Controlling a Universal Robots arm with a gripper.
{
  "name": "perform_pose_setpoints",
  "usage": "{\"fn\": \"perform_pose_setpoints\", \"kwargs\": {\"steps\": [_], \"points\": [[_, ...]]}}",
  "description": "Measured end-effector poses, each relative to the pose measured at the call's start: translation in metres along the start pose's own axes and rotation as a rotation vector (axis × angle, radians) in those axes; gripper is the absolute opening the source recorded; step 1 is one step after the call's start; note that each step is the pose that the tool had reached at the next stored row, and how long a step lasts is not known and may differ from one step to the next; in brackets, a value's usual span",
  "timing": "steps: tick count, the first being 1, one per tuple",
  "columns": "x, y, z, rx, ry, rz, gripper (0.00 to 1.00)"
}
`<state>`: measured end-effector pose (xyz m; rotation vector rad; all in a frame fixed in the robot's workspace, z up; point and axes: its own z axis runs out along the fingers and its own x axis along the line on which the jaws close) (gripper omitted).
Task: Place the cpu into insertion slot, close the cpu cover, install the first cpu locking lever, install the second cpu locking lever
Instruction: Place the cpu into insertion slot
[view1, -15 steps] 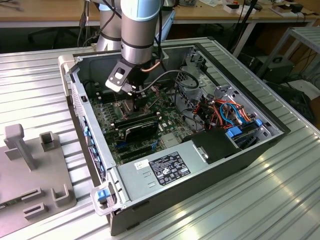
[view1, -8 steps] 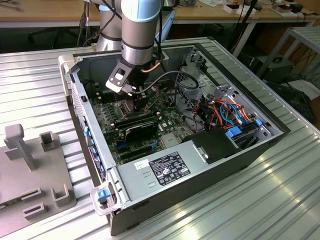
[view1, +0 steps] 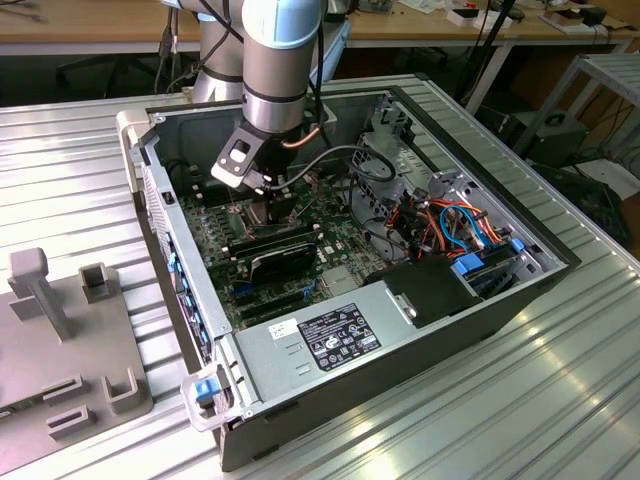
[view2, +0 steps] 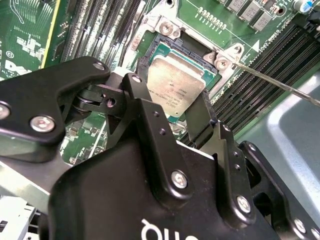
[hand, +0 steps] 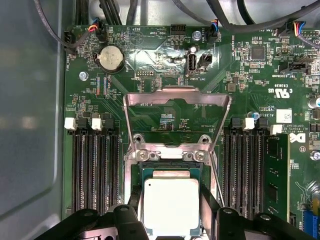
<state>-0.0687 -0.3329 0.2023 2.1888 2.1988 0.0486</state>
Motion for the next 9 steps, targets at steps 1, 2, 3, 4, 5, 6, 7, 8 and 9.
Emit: {"fn": "perform_pose_setpoints", "kwargs": {"steps": [1,2,3,4,5,6,7,8,9], "points": [[0.0000,0.0000,0.0004,-0.0002,0.0004,0.000,0.55],[0.0001,0.0000,0.0010,-0.0002,0.0007,0.000,0.55],[0.0000,0.0000,0.0017,-0.0001,0.0016,0.000,0.55],[0.0000,-0.0001,0.0023,-0.0001,0.0026,0.000,0.55],[0.0000,-0.0001,0.0030,-0.0001,0.0035,0.000,0.55],[0.0000,-0.0002,0.0035,0.0000,0.0035,0.001,0.55],[0.0000,-0.0002,0.0041,0.0002,0.0035,0.001,0.55],[-0.0001,-0.0003,0.0044,0.0004,0.0035,0.001,0.55],[-0.0001,-0.0003,0.0048,0.0004,0.0037,0.001,0.55]]}}
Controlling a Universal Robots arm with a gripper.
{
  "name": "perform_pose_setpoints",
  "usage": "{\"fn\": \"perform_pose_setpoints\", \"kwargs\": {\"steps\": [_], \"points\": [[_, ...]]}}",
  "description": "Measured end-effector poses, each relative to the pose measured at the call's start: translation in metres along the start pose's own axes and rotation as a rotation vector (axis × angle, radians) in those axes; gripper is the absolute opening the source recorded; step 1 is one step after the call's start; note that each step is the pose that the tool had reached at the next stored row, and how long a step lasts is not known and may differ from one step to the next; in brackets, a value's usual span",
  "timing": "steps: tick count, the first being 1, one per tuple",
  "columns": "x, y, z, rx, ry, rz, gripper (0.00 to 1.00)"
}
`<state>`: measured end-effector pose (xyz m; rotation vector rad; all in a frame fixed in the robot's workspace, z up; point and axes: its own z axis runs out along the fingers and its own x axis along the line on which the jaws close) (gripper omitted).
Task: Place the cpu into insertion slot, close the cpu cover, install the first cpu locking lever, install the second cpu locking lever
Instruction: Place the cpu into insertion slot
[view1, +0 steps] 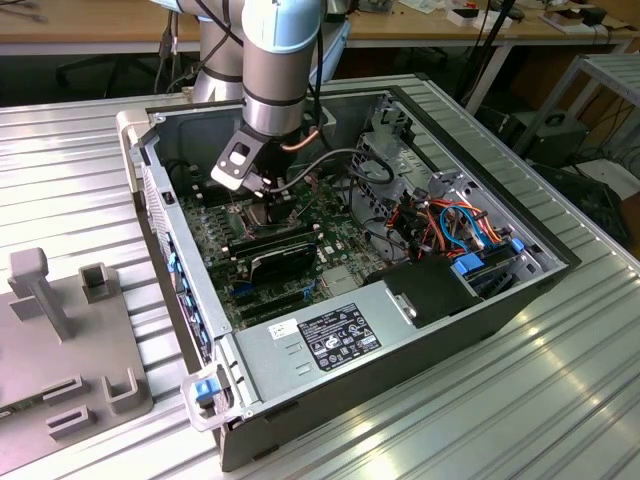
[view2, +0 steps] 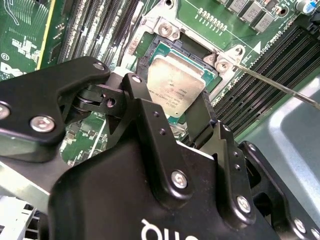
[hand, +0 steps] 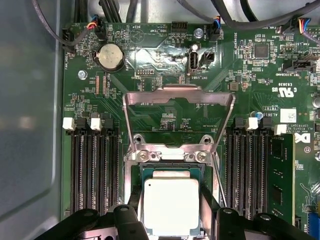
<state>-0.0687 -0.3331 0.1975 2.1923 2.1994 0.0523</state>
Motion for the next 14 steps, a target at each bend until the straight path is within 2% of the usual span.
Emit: {"fn": "perform_pose_setpoints", "kwargs": {"steps": [4,14], "points": [[0.0003,0.0002,-0.0002,-0.0006,0.0012,0.001,0.55],[-0.0001,0.0007,0.0022,-0.0001,-0.0001,0.011,0.55]]}}
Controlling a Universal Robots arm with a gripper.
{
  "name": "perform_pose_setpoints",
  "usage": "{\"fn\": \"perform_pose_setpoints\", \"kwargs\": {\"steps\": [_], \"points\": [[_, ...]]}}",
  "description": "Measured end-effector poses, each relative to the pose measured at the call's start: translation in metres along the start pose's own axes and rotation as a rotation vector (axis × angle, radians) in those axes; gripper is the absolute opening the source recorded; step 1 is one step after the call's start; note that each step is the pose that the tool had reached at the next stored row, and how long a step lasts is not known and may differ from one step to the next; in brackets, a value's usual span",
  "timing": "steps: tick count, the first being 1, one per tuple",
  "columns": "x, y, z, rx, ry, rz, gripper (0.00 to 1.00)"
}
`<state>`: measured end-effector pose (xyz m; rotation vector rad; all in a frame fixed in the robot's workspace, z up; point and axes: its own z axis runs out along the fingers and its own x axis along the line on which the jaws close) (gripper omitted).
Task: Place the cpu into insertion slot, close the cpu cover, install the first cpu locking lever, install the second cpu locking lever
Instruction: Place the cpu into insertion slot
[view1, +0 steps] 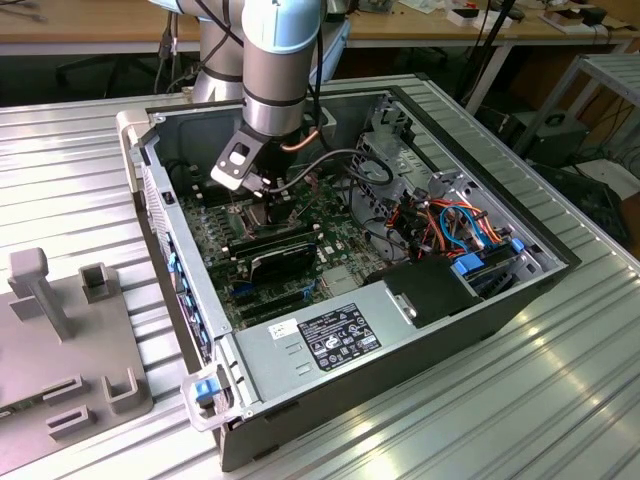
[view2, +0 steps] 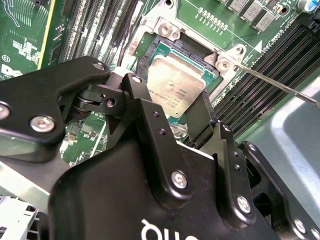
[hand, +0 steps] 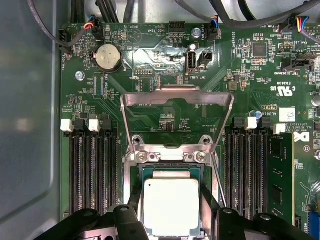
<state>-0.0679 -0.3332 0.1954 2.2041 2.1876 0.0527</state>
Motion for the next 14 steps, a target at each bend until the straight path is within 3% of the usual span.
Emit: {"fn": "perform_pose_setpoints", "kwargs": {"steps": [14], "points": [[0.0002,0.0008,0.0011,-0.0002,0.0001,0.000,0.55]]}}
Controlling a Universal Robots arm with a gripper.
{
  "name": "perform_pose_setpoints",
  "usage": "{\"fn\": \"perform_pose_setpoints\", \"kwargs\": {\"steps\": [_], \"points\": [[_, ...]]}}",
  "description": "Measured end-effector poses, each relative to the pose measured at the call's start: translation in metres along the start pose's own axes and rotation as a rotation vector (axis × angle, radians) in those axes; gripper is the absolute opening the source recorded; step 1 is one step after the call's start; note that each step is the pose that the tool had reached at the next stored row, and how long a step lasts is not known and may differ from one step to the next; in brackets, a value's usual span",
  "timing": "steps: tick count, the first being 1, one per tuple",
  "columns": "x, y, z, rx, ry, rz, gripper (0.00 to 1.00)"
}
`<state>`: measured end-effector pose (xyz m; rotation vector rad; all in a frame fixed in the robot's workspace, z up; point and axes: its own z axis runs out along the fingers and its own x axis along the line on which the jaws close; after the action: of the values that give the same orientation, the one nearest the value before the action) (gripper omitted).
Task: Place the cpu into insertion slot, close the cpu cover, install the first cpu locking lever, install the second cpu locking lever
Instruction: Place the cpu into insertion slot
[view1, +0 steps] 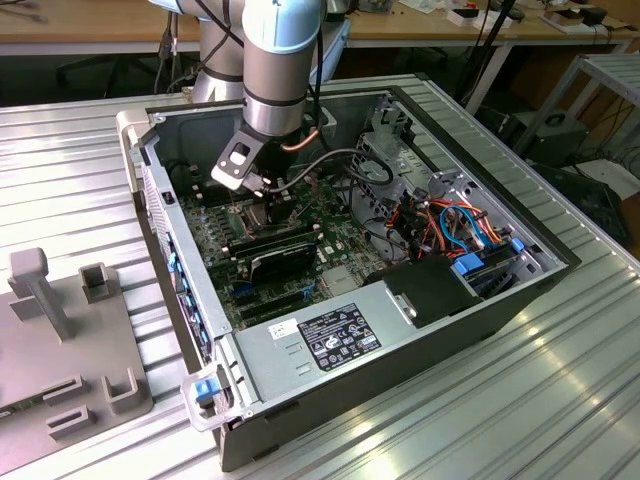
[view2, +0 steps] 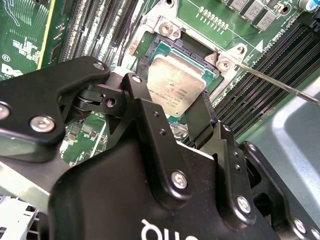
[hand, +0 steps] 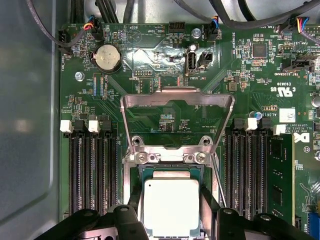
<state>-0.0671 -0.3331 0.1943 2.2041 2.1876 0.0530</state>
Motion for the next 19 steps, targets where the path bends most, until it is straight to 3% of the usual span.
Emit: {"fn": "perform_pose_setpoints", "kwargs": {"steps": [8,9,11,17,19], "points": [[0.0000,0.0003,0.0001,-0.0003,0.0004,0.000,0.55],[0.0003,0.0007,0.0008,-0.0023,0.0016,0.000,0.56],[0.0002,0.0007,0.0006,-0.0010,0.0014,0.000,0.67],[0.0000,0.0007,0.0000,0.0001,0.0000,0.000,0.67],[0.0000,0.0013,-0.0042,0.0011,0.0000,0.000,0.67]]}}
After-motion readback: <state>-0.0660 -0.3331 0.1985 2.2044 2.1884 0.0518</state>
